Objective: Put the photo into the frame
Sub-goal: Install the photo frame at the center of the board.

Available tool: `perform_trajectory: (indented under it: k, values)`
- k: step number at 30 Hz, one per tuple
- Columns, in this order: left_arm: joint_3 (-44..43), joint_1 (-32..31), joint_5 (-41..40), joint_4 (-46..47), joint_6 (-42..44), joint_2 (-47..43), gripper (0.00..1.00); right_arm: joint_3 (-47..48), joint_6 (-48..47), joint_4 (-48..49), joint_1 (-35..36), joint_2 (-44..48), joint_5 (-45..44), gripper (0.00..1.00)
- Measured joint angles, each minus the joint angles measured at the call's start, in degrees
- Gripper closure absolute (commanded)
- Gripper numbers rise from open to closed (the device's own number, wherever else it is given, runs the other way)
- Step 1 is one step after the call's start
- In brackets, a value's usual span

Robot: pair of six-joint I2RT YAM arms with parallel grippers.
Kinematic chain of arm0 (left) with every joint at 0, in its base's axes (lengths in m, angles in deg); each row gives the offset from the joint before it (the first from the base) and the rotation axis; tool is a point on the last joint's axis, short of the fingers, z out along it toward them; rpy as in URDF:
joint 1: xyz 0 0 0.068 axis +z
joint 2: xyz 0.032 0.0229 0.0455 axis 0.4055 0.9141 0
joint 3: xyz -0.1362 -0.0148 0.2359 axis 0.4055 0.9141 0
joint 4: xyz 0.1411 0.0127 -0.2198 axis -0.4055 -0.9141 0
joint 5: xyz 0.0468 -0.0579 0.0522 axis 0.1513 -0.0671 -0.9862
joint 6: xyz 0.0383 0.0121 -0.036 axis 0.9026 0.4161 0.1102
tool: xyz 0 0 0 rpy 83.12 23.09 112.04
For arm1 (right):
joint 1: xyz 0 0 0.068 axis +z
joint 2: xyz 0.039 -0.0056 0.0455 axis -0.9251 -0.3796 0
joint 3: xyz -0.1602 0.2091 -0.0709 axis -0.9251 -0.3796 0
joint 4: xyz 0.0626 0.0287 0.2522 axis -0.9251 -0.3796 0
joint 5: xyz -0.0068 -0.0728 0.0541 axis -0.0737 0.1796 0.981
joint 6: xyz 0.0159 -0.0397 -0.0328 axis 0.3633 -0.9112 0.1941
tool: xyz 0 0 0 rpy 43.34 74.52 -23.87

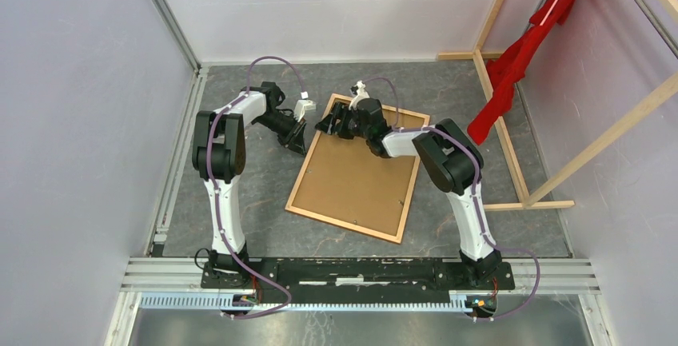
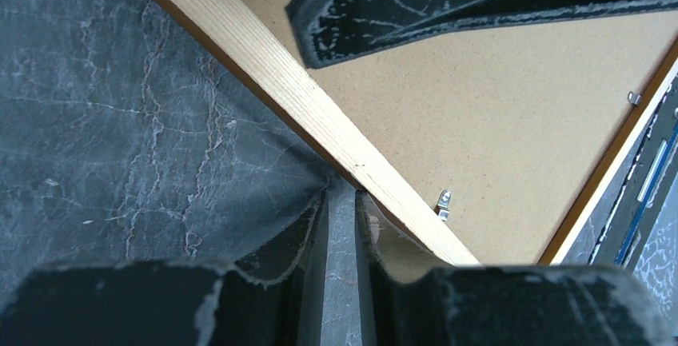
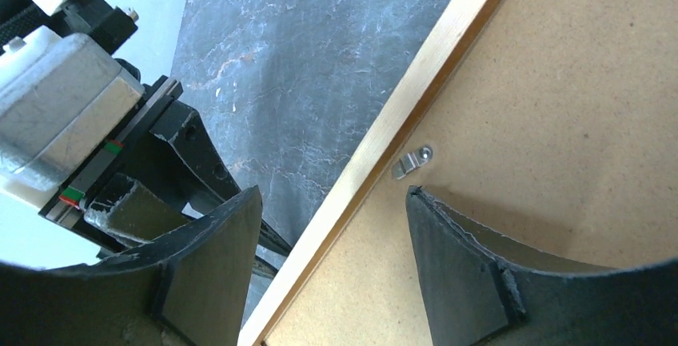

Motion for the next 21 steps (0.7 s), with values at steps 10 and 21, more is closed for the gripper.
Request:
perform_trajectory:
  k: [10, 21]
  values:
    - [0.1, 0.0, 0.0, 0.0, 0.0, 0.0, 0.75, 3.4, 1.7, -0.4, 0.0, -2.4, 0.4, 0.26]
    - [0.1, 0.0, 0.0, 0.0, 0.0, 0.0, 0.75, 3.4, 3.7, -0.2, 0.0, -2.5, -0.1, 0.26]
